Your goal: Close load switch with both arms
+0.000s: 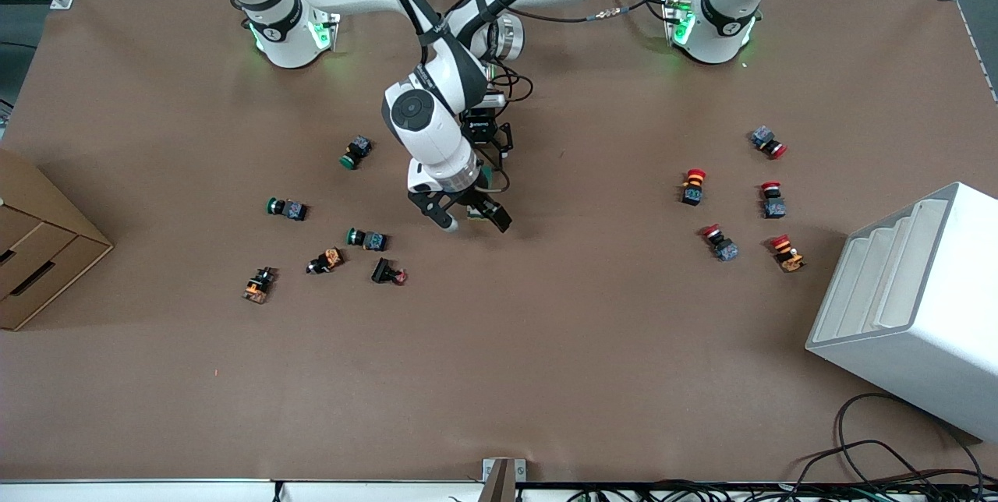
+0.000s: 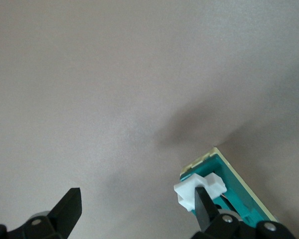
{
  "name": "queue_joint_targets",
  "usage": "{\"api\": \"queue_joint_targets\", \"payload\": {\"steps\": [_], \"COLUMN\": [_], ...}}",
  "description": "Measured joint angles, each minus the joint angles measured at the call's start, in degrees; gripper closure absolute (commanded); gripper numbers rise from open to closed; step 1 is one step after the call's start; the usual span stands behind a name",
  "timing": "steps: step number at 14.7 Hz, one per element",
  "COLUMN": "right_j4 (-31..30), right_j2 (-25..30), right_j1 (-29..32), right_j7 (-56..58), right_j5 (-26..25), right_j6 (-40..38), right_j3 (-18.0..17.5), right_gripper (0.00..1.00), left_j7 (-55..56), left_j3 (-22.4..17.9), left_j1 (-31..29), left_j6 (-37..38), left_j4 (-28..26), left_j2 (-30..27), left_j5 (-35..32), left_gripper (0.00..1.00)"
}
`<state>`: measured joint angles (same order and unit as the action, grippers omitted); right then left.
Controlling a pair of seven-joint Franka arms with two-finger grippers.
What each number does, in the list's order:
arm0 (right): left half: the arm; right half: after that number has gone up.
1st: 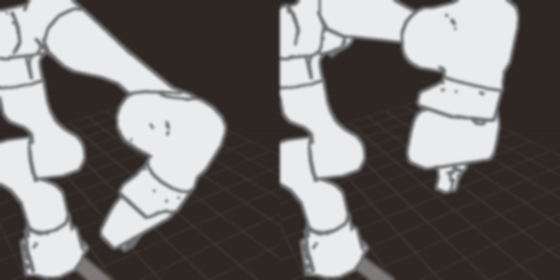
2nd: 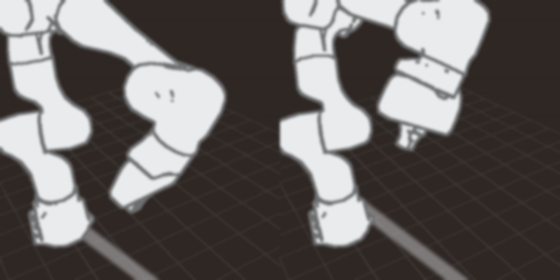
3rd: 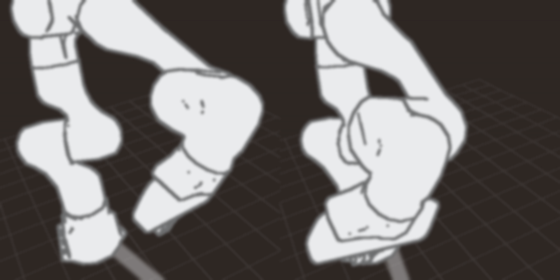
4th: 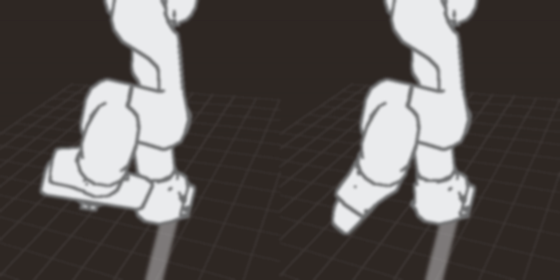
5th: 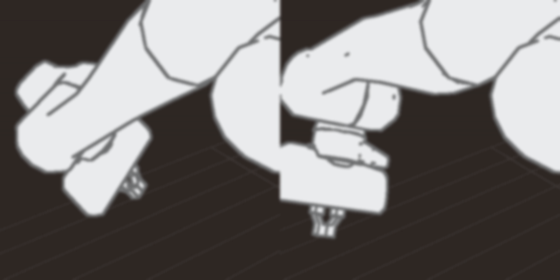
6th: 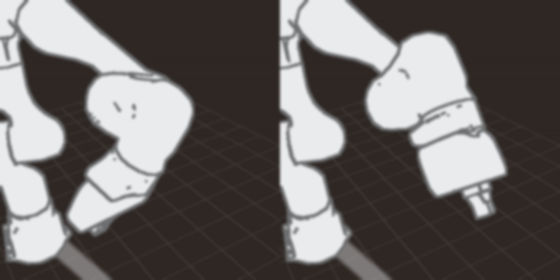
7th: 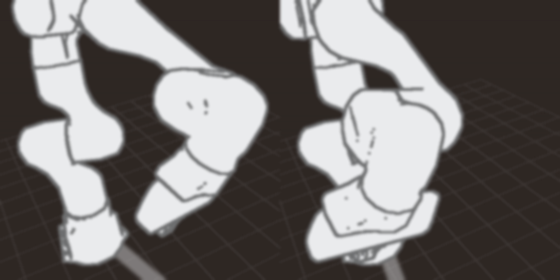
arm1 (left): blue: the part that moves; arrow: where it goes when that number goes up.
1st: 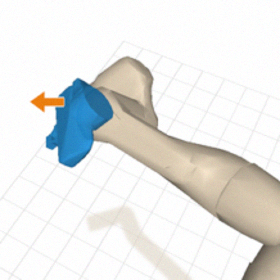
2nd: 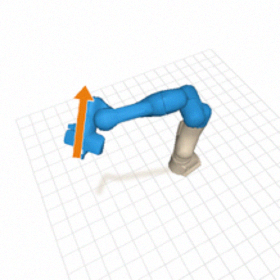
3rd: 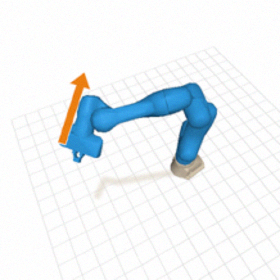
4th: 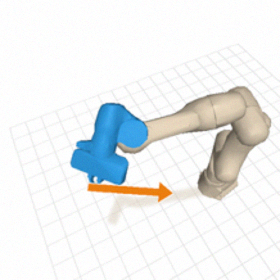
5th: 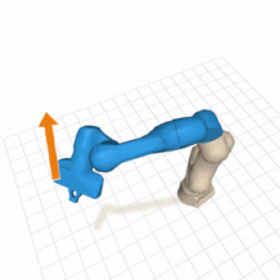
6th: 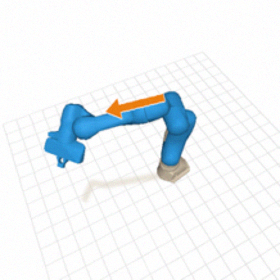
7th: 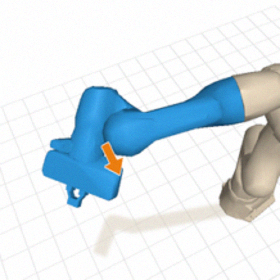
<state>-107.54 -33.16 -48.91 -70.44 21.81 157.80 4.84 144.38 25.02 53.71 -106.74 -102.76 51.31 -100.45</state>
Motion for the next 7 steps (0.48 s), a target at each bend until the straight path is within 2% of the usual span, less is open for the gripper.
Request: {"api": "queue_joint_targets", "payload": {"steps": [7], "right_j4": [1.73], "right_j2": [-2.13], "right_j1": [0.42], "right_j7": [0.01], "right_j5": [-1.23], "right_j6": [0.0], "right_j3": [0.0], "right_gripper": [0.0], "left_j7": [-2.16], "left_j3": [0.0], "left_j1": [0.0], "left_j6": [-0.02], "left_j4": [0.36], "left_j2": [0.11], "left_j5": [0.07], "left_gripper": [0.01]}}
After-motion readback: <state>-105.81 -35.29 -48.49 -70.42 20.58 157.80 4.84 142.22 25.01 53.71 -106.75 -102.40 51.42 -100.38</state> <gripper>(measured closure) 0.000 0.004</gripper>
